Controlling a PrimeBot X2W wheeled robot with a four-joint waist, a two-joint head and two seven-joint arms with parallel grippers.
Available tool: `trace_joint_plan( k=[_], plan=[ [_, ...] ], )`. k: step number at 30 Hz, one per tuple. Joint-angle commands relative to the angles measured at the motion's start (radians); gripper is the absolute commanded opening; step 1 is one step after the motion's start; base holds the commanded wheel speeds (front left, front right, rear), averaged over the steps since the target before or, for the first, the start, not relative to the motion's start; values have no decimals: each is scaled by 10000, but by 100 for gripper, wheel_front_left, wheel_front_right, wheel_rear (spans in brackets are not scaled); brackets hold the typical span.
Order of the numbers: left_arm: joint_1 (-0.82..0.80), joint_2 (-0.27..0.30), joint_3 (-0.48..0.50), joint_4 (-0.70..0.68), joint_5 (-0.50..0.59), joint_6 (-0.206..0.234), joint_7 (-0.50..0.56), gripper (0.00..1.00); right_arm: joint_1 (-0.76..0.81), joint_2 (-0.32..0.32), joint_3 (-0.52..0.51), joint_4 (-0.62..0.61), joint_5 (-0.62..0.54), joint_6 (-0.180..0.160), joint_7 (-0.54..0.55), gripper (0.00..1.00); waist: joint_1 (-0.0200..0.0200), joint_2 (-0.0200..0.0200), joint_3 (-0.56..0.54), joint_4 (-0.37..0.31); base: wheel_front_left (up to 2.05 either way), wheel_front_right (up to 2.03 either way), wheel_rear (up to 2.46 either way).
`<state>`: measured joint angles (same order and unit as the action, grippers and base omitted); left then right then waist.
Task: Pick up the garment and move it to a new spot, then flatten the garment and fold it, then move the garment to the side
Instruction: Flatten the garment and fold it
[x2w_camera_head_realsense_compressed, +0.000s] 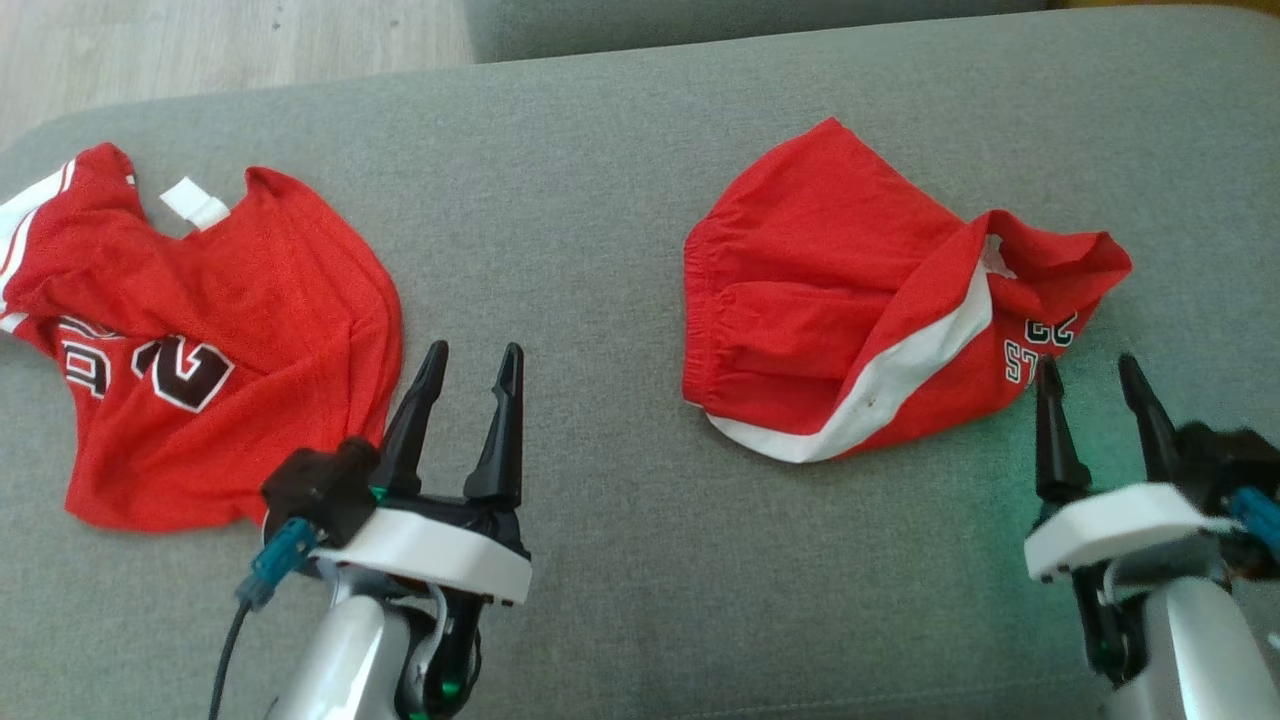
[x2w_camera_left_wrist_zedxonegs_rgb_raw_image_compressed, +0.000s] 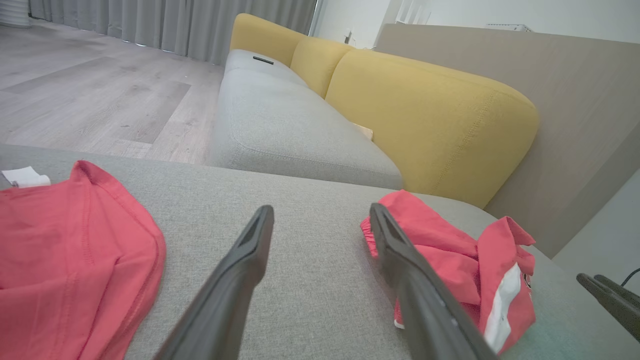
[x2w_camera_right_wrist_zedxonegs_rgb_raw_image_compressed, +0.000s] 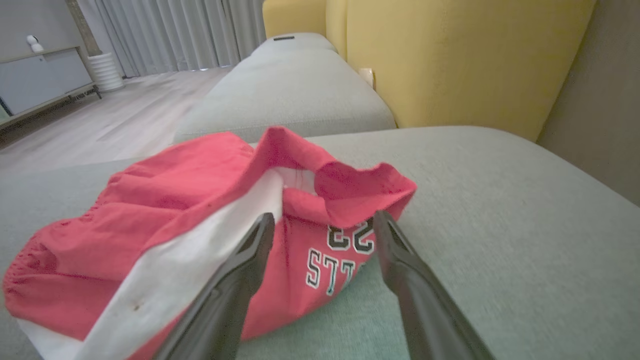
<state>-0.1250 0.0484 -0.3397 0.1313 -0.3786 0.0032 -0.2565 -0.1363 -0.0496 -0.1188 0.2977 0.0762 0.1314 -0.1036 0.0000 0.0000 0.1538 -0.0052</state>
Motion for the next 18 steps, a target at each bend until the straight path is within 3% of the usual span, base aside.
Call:
trace_joint_plan(
  k=[1,9,18],
  plan=[
    [-228,18,334,-338,34,13,-53,100,-218,-8,175,-438,81,-7,1,100,0,0,-8,-8,0,0,0],
    [-278,18,280,-358,29,-28,-53,100,-749,-8,179,-343,390,-7,469,100,0,0,165,127,0,0,0],
    [-449,18,194,-327,34,-44,-53,100,-2210,-7,-191,876,1932,-7,1878,100,0,0,527,491,0,0,0]
  ],
)
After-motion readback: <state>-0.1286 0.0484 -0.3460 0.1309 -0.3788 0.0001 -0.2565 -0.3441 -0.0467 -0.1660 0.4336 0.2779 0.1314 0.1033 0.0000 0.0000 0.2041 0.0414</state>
